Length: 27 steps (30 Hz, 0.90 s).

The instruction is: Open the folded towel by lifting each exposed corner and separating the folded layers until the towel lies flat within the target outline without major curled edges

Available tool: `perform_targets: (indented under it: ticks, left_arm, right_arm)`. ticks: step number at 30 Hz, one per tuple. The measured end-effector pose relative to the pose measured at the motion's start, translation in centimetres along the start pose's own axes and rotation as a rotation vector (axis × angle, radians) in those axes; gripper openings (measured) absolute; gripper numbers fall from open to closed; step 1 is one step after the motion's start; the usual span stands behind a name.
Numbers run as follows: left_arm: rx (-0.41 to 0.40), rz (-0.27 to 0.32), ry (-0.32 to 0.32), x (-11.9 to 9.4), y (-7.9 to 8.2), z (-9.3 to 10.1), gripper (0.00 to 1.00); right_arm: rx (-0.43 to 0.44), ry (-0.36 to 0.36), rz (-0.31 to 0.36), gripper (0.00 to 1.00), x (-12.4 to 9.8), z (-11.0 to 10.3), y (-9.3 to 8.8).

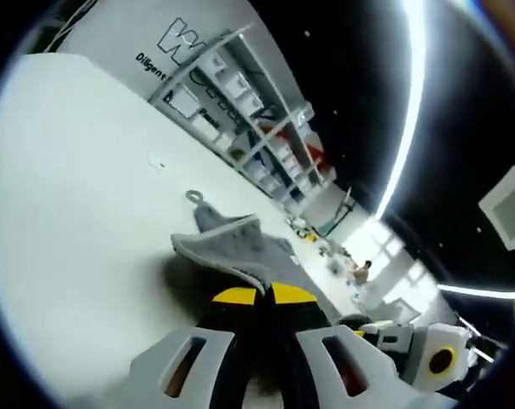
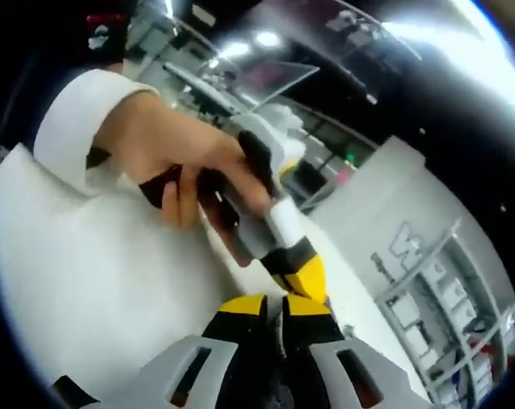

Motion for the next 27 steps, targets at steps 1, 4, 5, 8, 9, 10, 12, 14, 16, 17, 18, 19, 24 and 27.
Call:
perform_targets:
  ticks: [1, 4, 5, 8, 9, 10, 12, 14, 16, 17, 18, 19, 24, 27]
  left_arm:
    - [0.007, 0.004, 0.002, -0.1, -0.2, 0.2, 0.03]
    - [0.039, 0.016, 0.014, -0.2, -0.4, 0.5, 0.03]
    - [0.063, 0.016, 0.019, -0.2, -0.4, 0.6, 0.03]
    - [0.111, 0.027, 0.026, -0.2, -0.6, 1.0, 0.03]
    - [0.130, 0.031, 0.031, -0.2, -0.5, 1.1, 0.03]
    - [0.135, 0.032, 0.033, -0.2, -0.5, 1.1, 0.03]
    - [0.168, 0.047, 0.038, -0.4, 0.0, 1.0, 0.03]
    - [0.178, 0.059, 0.041, -0.6, 0.2, 1.0, 0.03]
    - [0.177, 0.070, 0.042, -0.7, 0.6, 0.8, 0.03]
    - [0.175, 0.080, 0.045, -0.8, 0.8, 0.7, 0.03]
    - [0.171, 0.090, 0.046, -0.9, 1.1, 0.5, 0.03]
    - [0.166, 0.099, 0.047, -1.0, 1.3, 0.4, 0.03]
    - [0.127, 0.150, 0.003, -1.4, 2.7, 0.0, 0.03]
    - [0.128, 0.165, 0.006, -1.6, 2.7, 0.0, 0.03]
  right_arm:
    - [0.008, 0.005, 0.010, 0.04, -0.1, 0.0, 0.2]
    - [-0.003, 0.015, 0.039, 0.06, -0.5, -0.2, 0.9]
    - [-0.010, 0.018, 0.038, 0.06, -0.7, -0.2, 1.1]
    - [-0.007, 0.008, 0.069, 0.09, -1.4, 0.2, 1.9]
    - [0.001, 0.001, 0.079, 0.10, -1.7, 0.4, 2.1]
    - [0.002, 0.000, 0.081, 0.11, -1.8, 0.5, 2.1]
    - [0.013, -0.006, 0.082, 0.13, -2.0, 1.0, 2.1]
    - [0.054, 0.001, 0.091, 0.15, -2.6, 1.0, 2.1]
    - [0.070, -0.003, 0.103, 0.18, -3.2, 1.1, 2.3]
    - [0.071, -0.006, 0.105, 0.19, -3.5, 1.1, 2.3]
    - [0.067, -0.009, 0.104, 0.19, -3.6, 1.2, 2.3]
    - [0.059, -0.011, 0.102, 0.19, -3.7, 1.3, 2.3]
    - [0.043, -0.021, 0.101, 0.19, -4.1, 1.9, 2.0]
    - [0.057, -0.020, 0.094, 0.20, -4.3, 2.0, 1.5]
Point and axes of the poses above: the point that each gripper's makers call its tool centre point, and the gripper's own axes: x roughly forward along the fingers, z roughly to its right, y roughly out of its top, the point moved 5 cm from there along -x, roughly backward along the fingers, and after that the axes turned 6 degrees about z, right-handed, at the moved point
